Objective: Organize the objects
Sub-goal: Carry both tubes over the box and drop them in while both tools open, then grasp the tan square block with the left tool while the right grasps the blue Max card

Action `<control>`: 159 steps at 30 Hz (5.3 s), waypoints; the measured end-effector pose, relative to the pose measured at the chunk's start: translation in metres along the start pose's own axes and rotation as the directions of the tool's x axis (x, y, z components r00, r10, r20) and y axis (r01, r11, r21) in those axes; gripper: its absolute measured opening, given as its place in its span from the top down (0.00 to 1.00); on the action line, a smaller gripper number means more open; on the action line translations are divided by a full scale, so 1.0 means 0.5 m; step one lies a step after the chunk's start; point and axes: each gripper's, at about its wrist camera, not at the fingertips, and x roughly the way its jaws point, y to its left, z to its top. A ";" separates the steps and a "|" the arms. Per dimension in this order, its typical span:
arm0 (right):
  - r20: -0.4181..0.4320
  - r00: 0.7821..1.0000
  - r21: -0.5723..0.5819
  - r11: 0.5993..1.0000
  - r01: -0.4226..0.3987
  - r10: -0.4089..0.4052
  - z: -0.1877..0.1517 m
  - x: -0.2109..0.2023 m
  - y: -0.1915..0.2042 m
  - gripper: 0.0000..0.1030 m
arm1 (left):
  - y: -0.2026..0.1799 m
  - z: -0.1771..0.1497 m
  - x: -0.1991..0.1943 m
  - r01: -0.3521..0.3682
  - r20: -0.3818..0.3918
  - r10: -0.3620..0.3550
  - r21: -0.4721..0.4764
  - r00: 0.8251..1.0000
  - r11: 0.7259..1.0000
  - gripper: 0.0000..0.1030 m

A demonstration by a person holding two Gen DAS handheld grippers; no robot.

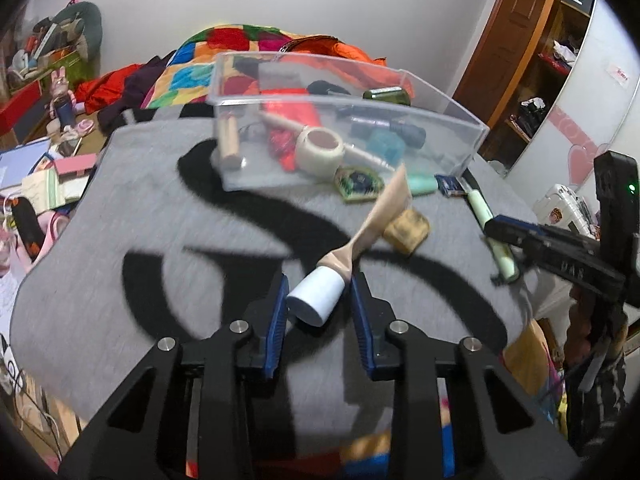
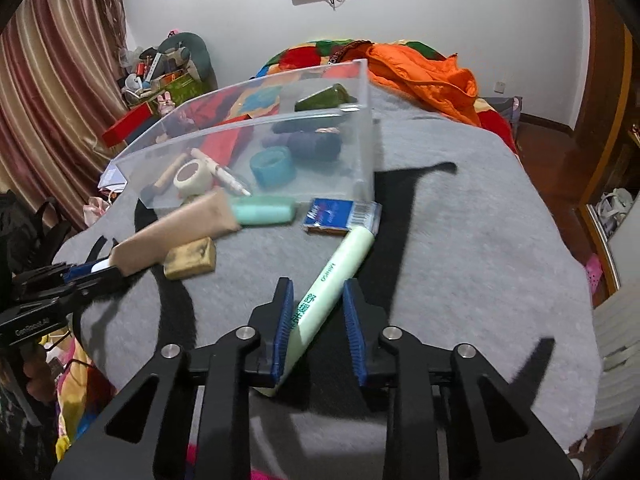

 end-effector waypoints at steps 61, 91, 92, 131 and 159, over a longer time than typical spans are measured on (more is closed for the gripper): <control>0.264 0.964 -0.015 1.000 0.000 0.004 0.141 -0.111 0.043 0.86 | -0.078 0.095 -0.095 -0.111 0.260 0.085 0.084 0.962 0.990 0.82; 0.156 0.984 -0.290 0.948 0.128 -0.086 0.288 0.116 0.142 0.86 | -0.005 0.276 0.087 -0.063 0.120 0.055 0.064 0.991 0.996 0.82; 0.136 0.988 -0.292 0.950 0.111 -0.074 0.285 0.124 0.141 0.86 | -0.002 0.277 0.090 -0.061 0.117 0.054 0.065 0.992 0.996 0.82; 0.112 0.994 -0.070 0.997 0.014 -0.006 0.134 -0.035 -0.004 0.19 | -0.073 0.139 -0.012 -0.078 0.119 0.066 0.101 0.991 0.992 0.07; -0.008 0.994 -0.039 0.993 0.112 -0.113 0.079 0.089 -0.016 0.54 | -0.137 0.066 0.109 -0.015 -0.015 0.018 0.167 1.000 0.986 0.71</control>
